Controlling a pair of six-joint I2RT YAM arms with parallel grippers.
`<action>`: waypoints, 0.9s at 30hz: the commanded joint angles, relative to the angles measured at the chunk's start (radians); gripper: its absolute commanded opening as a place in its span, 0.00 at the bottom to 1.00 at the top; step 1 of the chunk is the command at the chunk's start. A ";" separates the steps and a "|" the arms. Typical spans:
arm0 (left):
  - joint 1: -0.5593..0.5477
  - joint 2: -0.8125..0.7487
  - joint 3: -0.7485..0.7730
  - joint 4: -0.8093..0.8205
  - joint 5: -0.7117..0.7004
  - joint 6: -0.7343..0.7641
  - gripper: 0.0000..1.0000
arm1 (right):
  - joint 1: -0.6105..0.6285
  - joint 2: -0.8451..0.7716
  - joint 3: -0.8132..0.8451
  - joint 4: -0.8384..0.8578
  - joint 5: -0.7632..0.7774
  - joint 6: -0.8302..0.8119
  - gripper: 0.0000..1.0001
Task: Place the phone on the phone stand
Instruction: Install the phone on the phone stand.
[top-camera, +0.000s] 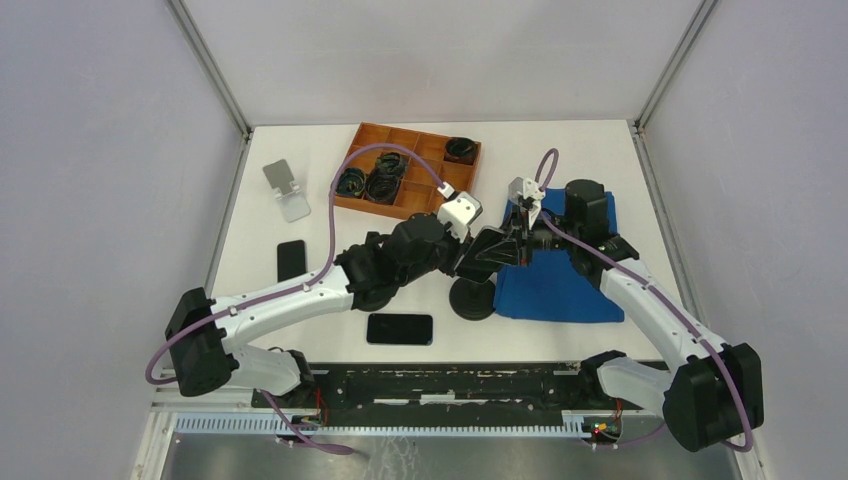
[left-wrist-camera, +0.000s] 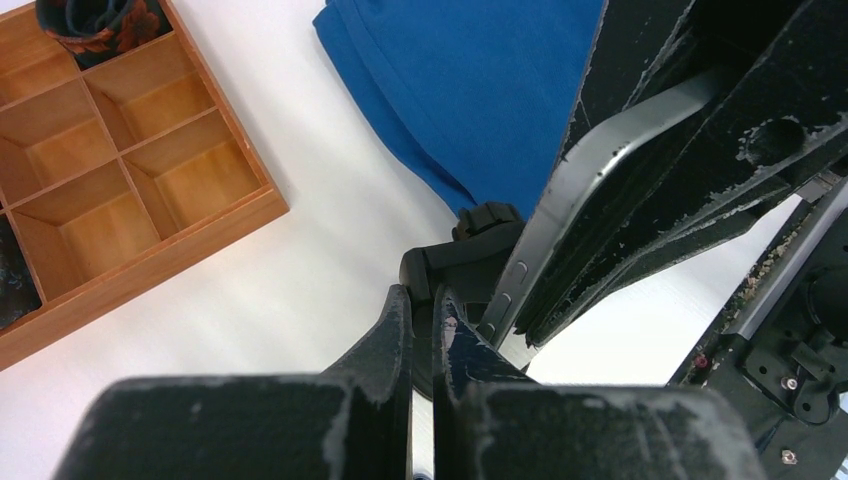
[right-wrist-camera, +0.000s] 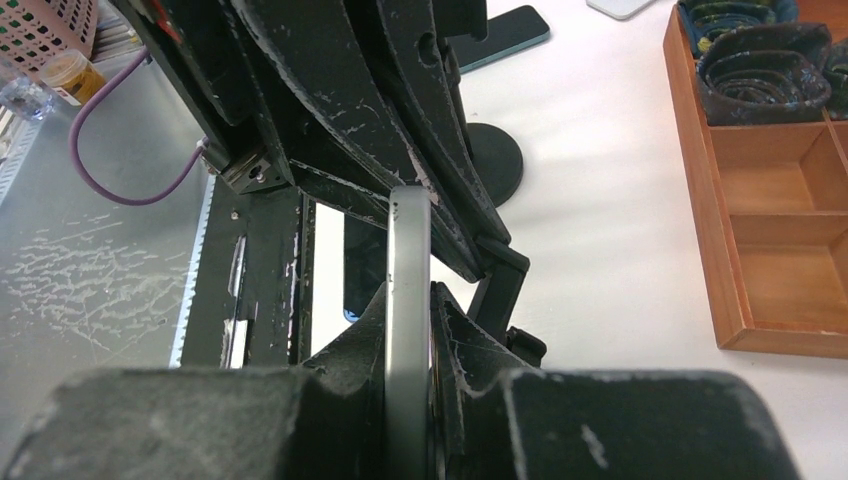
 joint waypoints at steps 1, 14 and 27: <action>-0.006 -0.003 0.043 0.007 -0.070 0.018 0.02 | -0.059 -0.004 -0.037 -0.028 0.244 0.025 0.00; -0.013 -0.005 0.044 0.006 -0.083 0.027 0.02 | -0.065 0.001 -0.040 -0.059 0.282 0.087 0.00; -0.016 -0.010 0.055 -0.011 -0.114 0.040 0.02 | -0.064 0.024 -0.035 -0.078 0.306 0.091 0.00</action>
